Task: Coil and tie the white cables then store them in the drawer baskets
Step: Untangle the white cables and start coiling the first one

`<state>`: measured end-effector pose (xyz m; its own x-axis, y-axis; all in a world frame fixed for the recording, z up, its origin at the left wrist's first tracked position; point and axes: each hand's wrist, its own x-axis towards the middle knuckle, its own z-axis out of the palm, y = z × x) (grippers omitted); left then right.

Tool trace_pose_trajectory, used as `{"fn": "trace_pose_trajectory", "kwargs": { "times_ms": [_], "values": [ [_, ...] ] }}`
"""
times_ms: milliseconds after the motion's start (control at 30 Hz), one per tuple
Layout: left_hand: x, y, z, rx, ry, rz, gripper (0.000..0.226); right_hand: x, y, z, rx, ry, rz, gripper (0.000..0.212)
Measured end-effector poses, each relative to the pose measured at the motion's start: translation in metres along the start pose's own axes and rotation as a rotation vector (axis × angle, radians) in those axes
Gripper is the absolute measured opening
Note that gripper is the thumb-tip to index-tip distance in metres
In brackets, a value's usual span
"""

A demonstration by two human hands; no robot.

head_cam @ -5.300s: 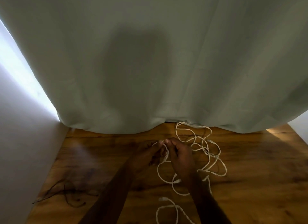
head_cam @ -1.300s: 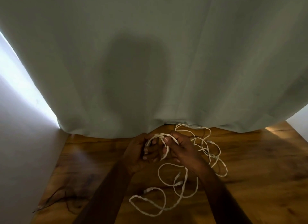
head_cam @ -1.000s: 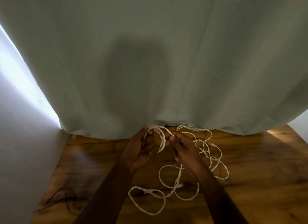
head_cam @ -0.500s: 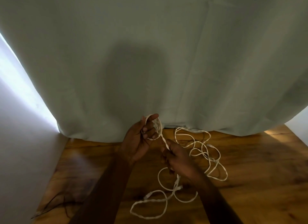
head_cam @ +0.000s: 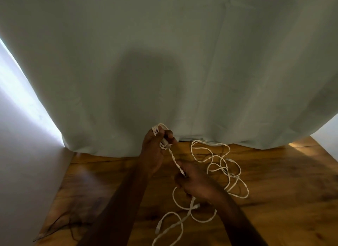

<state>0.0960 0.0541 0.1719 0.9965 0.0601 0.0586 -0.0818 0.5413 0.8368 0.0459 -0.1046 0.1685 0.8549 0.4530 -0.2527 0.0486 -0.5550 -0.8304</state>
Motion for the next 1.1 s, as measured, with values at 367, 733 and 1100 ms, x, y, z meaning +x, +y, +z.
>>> {"fn": "trace_pose_trajectory", "kwargs": {
  "times_ms": [367,733,1100],
  "values": [
    [-0.011,-0.013,-0.001,0.871,-0.193,0.181,0.013,-0.009,-0.012,-0.018,-0.129,-0.058,-0.084,0.02],
    [-0.034,-0.009,-0.014,0.546,-0.434,-0.338,0.057,0.003,-0.029,-0.068,-0.091,0.233,-0.236,0.023],
    [-0.027,-0.006,-0.03,0.149,-0.425,-0.392,0.041,0.027,-0.011,-0.077,-0.601,0.097,-0.419,0.029]
  ]
}}
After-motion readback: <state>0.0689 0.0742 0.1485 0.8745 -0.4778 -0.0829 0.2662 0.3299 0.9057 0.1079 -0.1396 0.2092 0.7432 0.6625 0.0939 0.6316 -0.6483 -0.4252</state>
